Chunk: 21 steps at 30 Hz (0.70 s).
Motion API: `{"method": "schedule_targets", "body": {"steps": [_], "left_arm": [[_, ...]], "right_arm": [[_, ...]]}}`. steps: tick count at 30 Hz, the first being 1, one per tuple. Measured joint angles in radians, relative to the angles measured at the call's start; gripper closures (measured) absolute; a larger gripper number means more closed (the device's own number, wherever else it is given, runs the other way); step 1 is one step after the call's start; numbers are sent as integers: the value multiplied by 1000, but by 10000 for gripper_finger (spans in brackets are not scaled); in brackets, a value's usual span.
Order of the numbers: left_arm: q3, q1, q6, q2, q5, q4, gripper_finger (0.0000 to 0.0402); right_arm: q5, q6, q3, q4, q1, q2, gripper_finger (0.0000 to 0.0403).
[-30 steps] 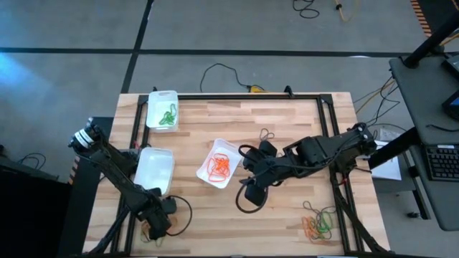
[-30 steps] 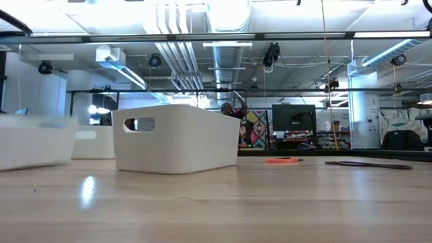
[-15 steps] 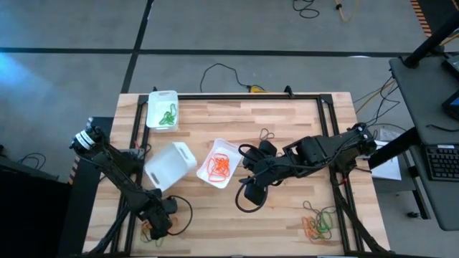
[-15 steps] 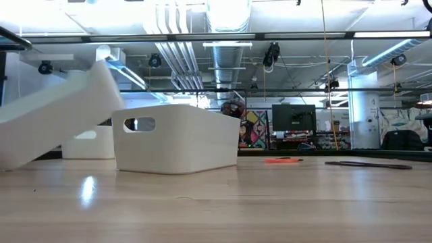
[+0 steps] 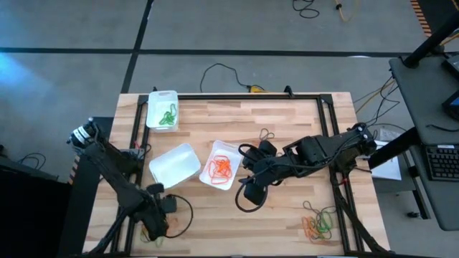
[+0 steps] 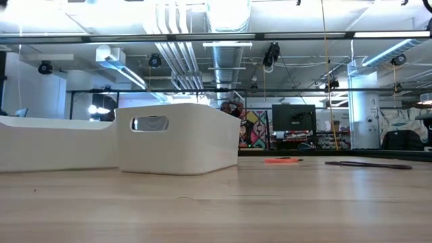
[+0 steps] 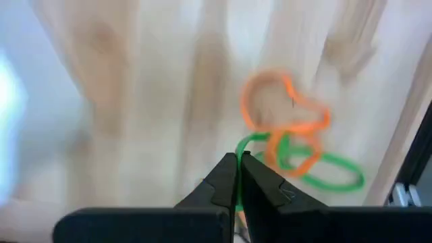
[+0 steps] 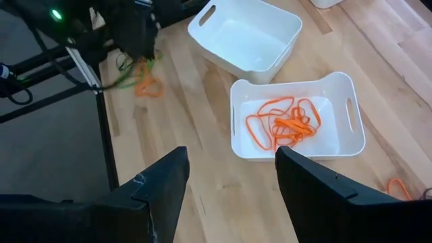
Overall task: Sort rubber bands into baskets
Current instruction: Put the green rubber band into the top white bin
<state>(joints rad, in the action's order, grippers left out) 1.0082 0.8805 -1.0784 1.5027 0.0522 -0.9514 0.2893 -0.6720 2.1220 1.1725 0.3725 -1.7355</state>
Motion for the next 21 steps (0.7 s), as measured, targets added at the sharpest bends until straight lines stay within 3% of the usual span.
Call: {"method": "schedule_targets", "body": {"steps": [3, 9, 13, 16, 21], "left_arm": [[53, -34, 50, -57, 117, -68, 401], [55, -205, 182, -200, 227, -132, 402], [49, -402, 278, -259, 191, -146, 402], [55, -476, 421, -264, 162, -118, 402], [80, -651, 630, -276, 258, -184, 401]], "right_arm": [[0, 1, 0, -2, -5, 0, 188], [1, -10, 0, -3, -7, 0, 188], [-10, -41, 0, -2, -5, 0, 188], [-50, -61, 0, -1, -4, 0, 188], [-79, -60, 0, 1, -4, 0, 188]]}}
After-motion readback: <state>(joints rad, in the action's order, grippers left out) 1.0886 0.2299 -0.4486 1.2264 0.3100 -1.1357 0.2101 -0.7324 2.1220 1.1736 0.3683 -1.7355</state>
